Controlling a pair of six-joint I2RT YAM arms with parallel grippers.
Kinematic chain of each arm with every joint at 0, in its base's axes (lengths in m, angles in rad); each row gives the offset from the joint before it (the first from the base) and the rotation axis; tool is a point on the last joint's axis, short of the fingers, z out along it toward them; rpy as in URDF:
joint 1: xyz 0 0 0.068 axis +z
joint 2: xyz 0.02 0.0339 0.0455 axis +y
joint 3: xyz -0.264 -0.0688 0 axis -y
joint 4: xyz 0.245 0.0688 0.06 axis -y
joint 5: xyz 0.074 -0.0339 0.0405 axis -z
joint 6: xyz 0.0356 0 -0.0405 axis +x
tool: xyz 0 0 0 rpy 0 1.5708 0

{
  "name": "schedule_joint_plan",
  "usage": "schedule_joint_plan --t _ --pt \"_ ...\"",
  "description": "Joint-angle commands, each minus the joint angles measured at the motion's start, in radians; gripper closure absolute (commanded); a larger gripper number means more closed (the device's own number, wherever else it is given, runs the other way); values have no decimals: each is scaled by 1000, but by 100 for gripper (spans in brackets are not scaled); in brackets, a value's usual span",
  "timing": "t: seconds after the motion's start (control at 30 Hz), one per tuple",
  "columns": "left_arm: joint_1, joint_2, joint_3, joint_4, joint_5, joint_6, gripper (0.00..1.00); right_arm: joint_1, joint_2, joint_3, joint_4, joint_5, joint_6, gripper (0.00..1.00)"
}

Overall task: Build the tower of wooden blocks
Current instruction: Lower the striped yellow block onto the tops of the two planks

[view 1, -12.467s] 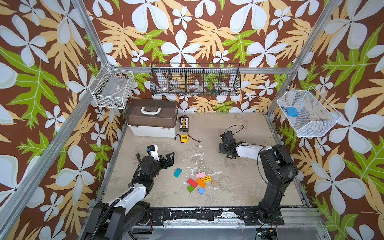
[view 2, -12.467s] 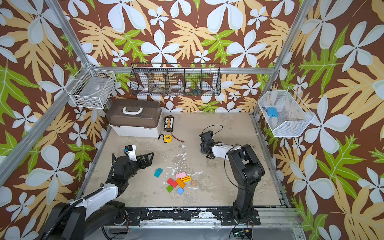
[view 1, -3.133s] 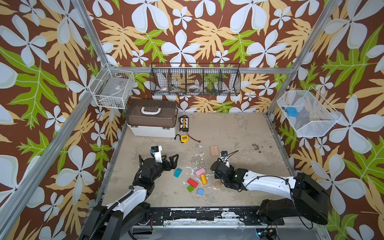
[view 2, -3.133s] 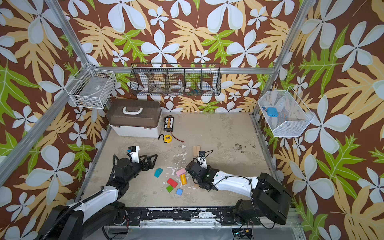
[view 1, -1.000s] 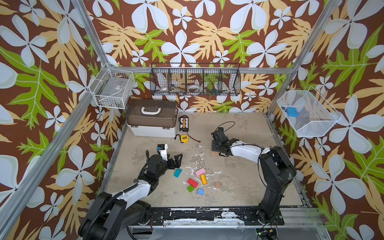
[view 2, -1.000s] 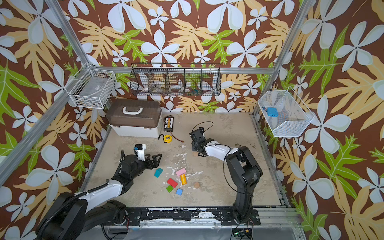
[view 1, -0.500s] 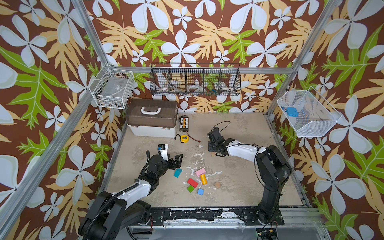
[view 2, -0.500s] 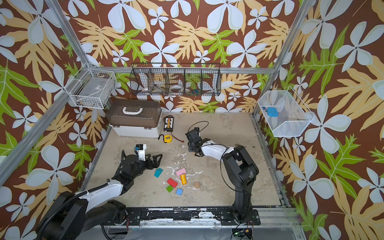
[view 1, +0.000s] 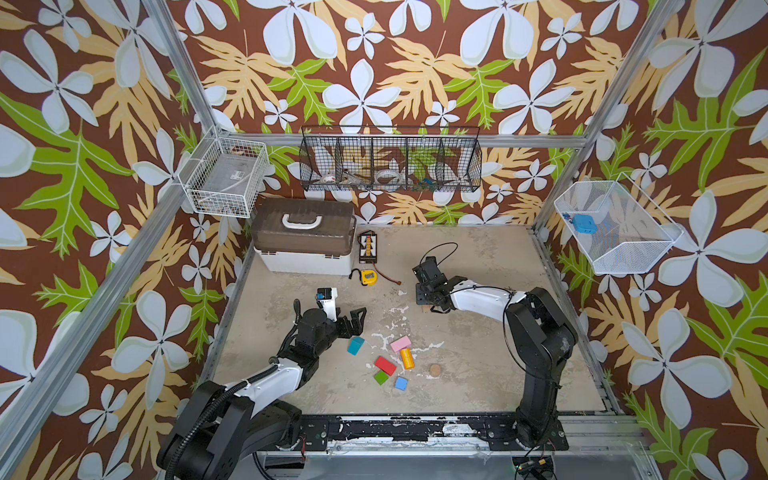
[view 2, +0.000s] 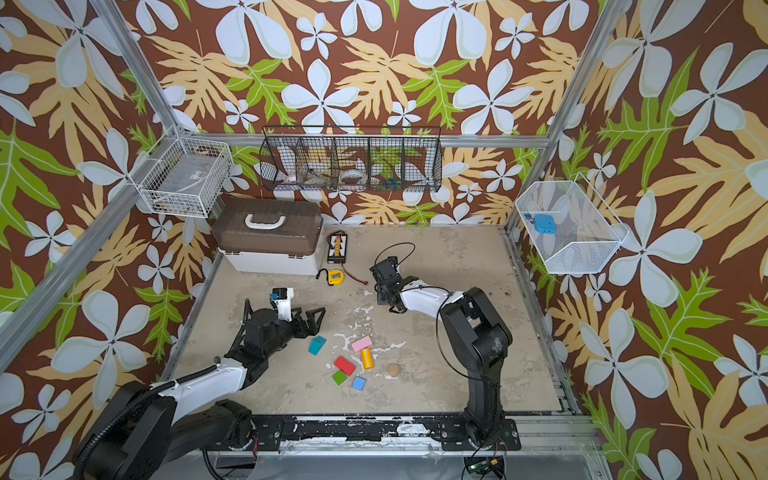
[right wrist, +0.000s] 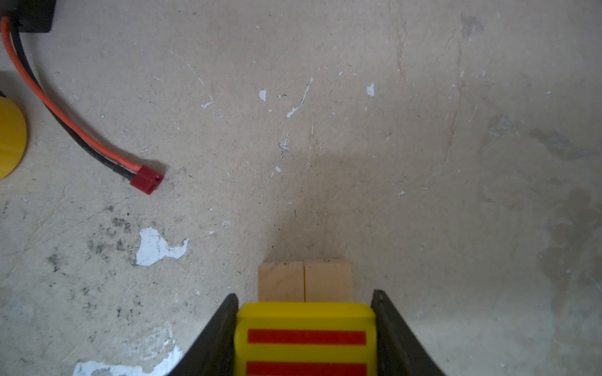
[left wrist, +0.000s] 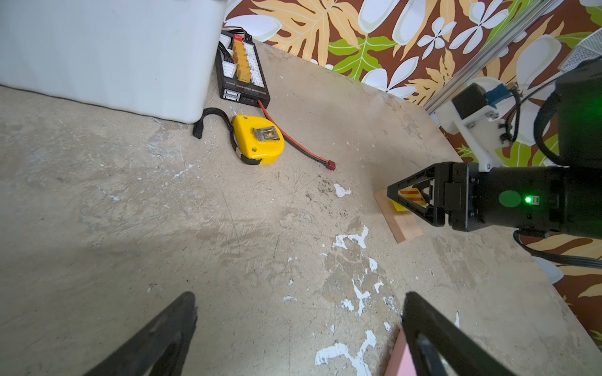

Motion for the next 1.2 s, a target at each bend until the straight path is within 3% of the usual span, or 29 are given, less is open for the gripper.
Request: schedule_joint_plan --t 0.0,0.33,0.8,1.17 --pt "-2 5 9 -10 1 12 0 3 6 4 -8 13 -6 58" --pt "-3 11 13 -13 -4 13 0 2 20 10 -10 2 -10 54" --pt "-8 16 17 -16 -5 15 0 2 24 13 -15 4 -13 36" --pt "-12 19 18 -17 -8 17 0 2 11 7 -20 26 -14 29"
